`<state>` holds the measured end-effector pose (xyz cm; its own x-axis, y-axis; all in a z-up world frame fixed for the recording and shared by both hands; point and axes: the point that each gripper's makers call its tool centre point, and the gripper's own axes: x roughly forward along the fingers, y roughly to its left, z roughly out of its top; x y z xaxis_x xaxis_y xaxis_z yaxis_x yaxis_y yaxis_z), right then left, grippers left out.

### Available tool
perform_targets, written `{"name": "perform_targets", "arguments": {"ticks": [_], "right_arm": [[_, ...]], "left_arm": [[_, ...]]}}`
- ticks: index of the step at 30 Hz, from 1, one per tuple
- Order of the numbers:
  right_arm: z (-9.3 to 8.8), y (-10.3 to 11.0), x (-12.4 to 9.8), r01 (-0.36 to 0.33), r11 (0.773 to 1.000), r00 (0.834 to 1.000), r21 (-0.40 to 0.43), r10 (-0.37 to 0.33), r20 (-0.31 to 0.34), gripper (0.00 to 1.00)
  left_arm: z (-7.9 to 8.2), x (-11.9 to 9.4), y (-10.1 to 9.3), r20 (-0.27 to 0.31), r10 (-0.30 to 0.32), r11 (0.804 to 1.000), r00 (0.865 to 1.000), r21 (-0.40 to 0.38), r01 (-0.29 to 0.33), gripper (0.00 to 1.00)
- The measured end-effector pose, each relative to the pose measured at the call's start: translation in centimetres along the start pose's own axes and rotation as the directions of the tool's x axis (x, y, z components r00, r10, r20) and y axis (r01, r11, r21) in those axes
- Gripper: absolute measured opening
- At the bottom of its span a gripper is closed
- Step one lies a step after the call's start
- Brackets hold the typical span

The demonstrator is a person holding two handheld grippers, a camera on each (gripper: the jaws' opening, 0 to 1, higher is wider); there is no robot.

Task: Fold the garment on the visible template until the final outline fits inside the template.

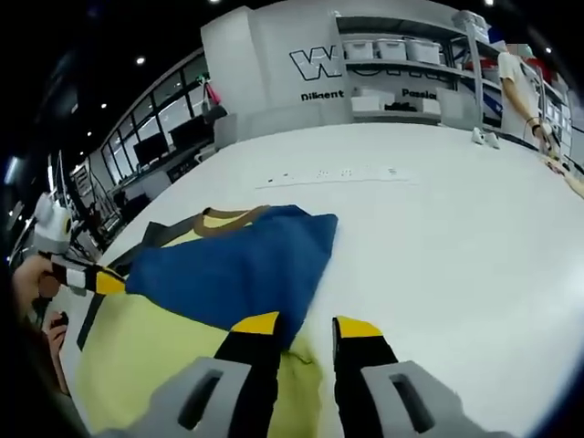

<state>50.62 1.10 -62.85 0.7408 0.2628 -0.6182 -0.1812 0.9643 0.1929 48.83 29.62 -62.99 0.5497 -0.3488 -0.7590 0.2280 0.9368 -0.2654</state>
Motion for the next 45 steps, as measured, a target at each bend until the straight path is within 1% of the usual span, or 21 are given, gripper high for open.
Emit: {"name": "perform_targets", "arguments": {"ticks": [4, 7, 8, 9, 10, 13, 14, 16, 17, 18, 19, 20, 21, 22, 23, 25, 29, 36, 39, 42, 45], "right_arm": [[-0.2, -0.1, 0.0, 0.004, 1.0, 1.0, 0.003, -0.004, -0.009, 0.0], [-0.4, -0.1, 0.0, 0.007, 1.0, 1.0, 0.004, -0.007, -0.017, 0.0], [-0.7, -0.2, 0.1, 0.011, 1.0, 1.0, 0.003, -0.011, -0.029, 0.0], [-0.7, -0.2, 0.1, 0.012, 1.0, 0.999, 0.003, -0.012, -0.031, 0.0], [-0.6, -0.2, 0.0, 0.02, 1.0, 0.999, 0.001, -0.02, -0.03, 0.0], [-0.4, -0.3, -0.1, 0.027, 1.0, 0.999, 0.001, -0.027, -0.027, 0.0], [0.4, -0.3, -0.6, 0.049, 0.998, 0.999, -0.027, -0.049, 0.004, 0.0], [0.5, -0.5, -0.8, 0.077, 0.994, 0.997, -0.072, -0.076, 0.017, 0.0], [-0.1, -1.1, -0.7, 0.108, 0.99, 0.994, -0.094, -0.109, -0.008, 0.0], [-1.1, -2.7, -0.8, 0.179, 0.974, 0.98, -0.138, -0.189, -0.06, 0.0], [-1.8, -3.1, -0.8, 0.191, 0.971, 0.974, -0.144, -0.206, -0.096, 0.0], [-2.0, -3.2, -0.4, 0.172, 0.98, 0.979, -0.105, -0.182, -0.092, 0.0], [-1.5, -3.0, -0.4, 0.144, 0.989, 0.988, -0.031, -0.145, -0.052, 0.0], [-1.7, -2.9, -0.6, 0.122, 0.993, 0.99, 0.001, -0.121, -0.067, 0.0], [-1.8, -3.6, -0.8, 0.134, 0.991, 0.988, -0.021, -0.135, -0.072, 0.0], [-1.6, -3.5, -0.9, 0.136, 0.99, 0.988, -0.031, -0.138, -0.071, 0.0], [-1.3, -2.7, -0.9, 0.096, 0.995, 0.994, 0.013, -0.096, -0.052, 0.0], [-0.4, -1.4, -1.5, 0.04, 0.999, 0.999, -0.03, -0.04, -0.002, 0.02], [-0.4, -1.2, -1.5, 0.018, 0.999, 1.0, -0.035, -0.018, -0.006, 0.07], [-1.2, -0.8, -1.5, -0.005, 1.0, 0.999, -0.027, 0.004, -0.038, 0.1], [-1.5, -0.8, -1.2, -0.006, 0.999, 0.999, -0.05, 0.005, -0.037, 0.06]], "left_arm": [[-0.2, 0.1, 0.1, -0.009, 0.005, 1.0, 1.0, 0.0, -0.005, 0.12], [-0.3, 0.0, 0.1, -0.01, 0.005, 1.0, 1.0, -0.001, -0.005, 0.04], [-0.4, 0.1, 0.2, -0.012, -0.007, 0.999, 1.0, -0.036, 0.007, 0.0], [-0.5, 0.1, 0.2, -0.014, -0.008, 0.999, 1.0, -0.038, 0.008, 0.0], [-1.0, -0.1, 0.4, -0.041, 0.013, 1.0, 0.999, 0.0, -0.013, 0.0], [-0.9, -0.2, 0.1, -0.035, 0.004, 1.0, 0.999, -0.002, -0.005, 0.0], [-0.6, -0.8, -0.8, -0.026, -0.026, 1.0, 0.999, 0.015, 0.026, 0.0], [-0.4, -1.3, -1.5, -0.026, -0.045, 0.999, 0.999, 0.027, 0.046, 0.0], [-0.5, -1.3, -1.5, -0.032, -0.046, 0.999, 0.998, 0.025, 0.047, 0.0], [-0.5, -1.2, -1.4, -0.034, -0.046, 0.999, 0.998, 0.025, 0.047, 0.0], [-0.9, -1.0, -1.0, -0.059, -0.034, 0.999, 0.998, 0.015, 0.034, 0.0], [-1.1, -0.8, -0.4, -0.068, -0.015, 1.0, 0.998, 0.022, 0.017, 0.0], [-1.1, -0.8, -0.3, -0.07, -0.014, 1.0, 0.997, 0.023, 0.015, 0.0], [-1.1, -0.7, -0.3, -0.07, -0.018, 0.999, 0.997, 0.024, 0.02, 0.0], [-1.1, -0.7, -0.4, -0.076, -0.033, 0.999, 0.997, 0.024, 0.035, 0.0], [-0.9, -0.6, 0.2, -0.073, -0.022, 1.0, 0.997, 0.016, 0.024, 0.0], [-1.0, -0.4, 0.3, -0.086, -0.033, 0.999, 0.996, -0.006, 0.033, 0.0], [-0.9, -0.5, 0.2, -0.092, -0.049, 0.999, 0.995, -0.01, 0.048, 0.0], [-0.7, -0.8, 0.1, -0.087, -0.056, 0.998, 0.995, -0.01, 0.055, 0.0], [-0.3, -1.2, -0.1, -0.075, -0.081, 0.996, 0.994, -0.031, 0.078, 0.0], [0.1, -1.5, -0.2, -0.067, -0.11, 0.993, 0.992, -0.061, 0.106, 0.0]]}}
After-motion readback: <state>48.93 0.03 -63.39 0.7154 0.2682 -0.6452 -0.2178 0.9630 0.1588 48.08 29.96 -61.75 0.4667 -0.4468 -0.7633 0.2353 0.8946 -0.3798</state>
